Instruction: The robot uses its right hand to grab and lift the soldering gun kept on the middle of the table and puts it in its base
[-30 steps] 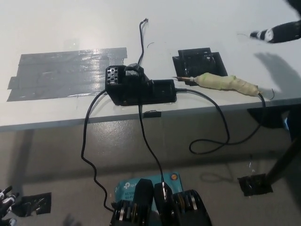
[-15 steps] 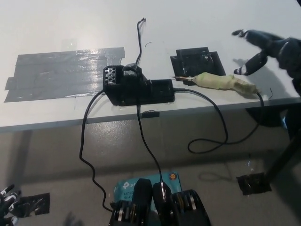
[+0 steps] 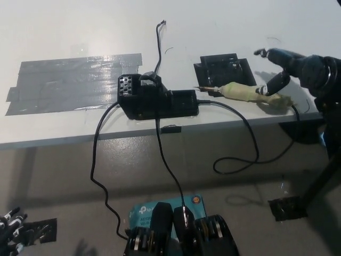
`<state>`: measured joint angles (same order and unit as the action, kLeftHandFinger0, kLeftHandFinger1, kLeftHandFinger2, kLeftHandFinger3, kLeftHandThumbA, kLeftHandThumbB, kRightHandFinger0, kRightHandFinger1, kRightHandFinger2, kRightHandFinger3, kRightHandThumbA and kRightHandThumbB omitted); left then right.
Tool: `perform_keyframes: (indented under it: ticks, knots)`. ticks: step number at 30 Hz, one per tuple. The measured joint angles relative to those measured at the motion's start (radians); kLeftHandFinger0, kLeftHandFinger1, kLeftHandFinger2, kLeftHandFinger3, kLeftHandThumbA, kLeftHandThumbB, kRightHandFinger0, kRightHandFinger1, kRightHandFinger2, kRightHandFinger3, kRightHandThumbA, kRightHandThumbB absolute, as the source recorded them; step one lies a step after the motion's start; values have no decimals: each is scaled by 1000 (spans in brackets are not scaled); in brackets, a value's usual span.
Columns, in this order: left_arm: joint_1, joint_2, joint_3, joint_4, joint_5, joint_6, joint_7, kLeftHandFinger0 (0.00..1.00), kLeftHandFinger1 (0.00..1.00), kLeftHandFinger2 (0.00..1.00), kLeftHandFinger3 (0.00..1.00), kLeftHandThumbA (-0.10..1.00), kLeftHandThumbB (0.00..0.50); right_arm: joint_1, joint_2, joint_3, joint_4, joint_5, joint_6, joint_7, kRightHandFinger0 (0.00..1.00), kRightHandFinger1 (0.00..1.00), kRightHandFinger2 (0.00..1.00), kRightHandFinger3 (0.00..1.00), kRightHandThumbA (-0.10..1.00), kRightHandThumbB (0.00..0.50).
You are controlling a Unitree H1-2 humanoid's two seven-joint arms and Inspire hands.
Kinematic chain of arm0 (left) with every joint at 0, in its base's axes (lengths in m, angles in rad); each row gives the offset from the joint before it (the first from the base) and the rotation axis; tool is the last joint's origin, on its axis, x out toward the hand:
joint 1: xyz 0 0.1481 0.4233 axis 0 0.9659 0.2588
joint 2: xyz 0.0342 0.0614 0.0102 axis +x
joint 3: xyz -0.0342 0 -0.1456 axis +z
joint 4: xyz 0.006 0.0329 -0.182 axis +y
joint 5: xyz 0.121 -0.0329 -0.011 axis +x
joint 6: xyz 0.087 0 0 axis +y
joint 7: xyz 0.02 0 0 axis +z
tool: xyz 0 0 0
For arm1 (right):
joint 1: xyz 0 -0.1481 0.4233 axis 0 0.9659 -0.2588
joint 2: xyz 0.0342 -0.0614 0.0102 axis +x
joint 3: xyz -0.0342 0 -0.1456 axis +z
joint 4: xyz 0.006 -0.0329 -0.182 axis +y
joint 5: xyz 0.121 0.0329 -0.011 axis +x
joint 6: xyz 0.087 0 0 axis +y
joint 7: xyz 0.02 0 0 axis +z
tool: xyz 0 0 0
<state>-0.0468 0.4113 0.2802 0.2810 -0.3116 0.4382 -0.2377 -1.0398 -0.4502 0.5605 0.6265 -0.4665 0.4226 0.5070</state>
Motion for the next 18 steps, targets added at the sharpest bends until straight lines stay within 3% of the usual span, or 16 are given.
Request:
perform_keyframes:
  ticks: [6,9,18]
  knots:
    - [-1,-10,-12,-7,1,0,0,863,859,978,1000,505,138,5,14,-11,47,-18,-3,-19,1000,1000,1000,1000,646,361]
    - [-5,-10,-22,-7,3,0,0,823,822,977,1000,510,134,5,21,-11,43,-27,-2,-21,1000,1000,1000,1000,590,297]
    - [-14,-10,-46,-17,4,0,0,802,802,952,1000,584,131,8,78,-15,40,-39,-5,-23,1000,1000,1000,1000,541,279]
